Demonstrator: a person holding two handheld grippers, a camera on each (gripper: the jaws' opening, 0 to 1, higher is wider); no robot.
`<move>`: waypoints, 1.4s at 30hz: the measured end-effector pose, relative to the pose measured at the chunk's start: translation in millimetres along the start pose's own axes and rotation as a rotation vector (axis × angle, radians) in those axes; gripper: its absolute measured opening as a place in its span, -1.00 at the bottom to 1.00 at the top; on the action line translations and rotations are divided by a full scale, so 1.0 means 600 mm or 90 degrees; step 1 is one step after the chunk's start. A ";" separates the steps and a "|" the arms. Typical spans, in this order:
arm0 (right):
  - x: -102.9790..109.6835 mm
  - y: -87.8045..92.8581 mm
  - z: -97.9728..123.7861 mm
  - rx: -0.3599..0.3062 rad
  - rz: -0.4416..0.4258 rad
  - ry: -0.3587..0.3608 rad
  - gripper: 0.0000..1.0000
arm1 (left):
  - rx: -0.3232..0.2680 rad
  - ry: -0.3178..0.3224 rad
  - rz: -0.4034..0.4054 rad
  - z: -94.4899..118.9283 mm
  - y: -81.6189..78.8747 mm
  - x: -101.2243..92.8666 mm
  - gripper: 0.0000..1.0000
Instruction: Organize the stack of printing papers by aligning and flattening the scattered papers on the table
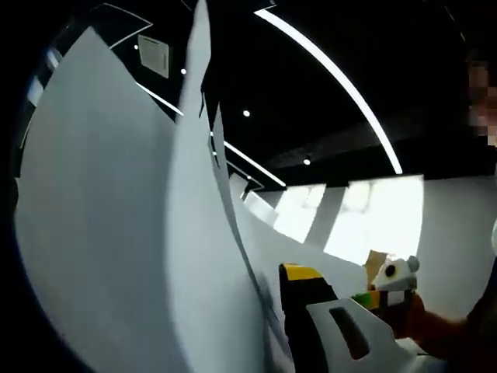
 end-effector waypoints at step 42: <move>0.051 0.052 -0.001 0.083 0.004 -0.011 -1.00 | 0.008 0.001 -0.009 0.000 0.001 -0.003 -0.65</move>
Point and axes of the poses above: the point that each gripper's makers call its tool centre point, and the gripper's own axes: z roughly backward along the fingers, x roughly to its left, y roughly out of its underside, the point moved 8 cm from there along z, roughly backward along the fingers, and after that the axes turned 1 degree about x, right-handed, at the moved point
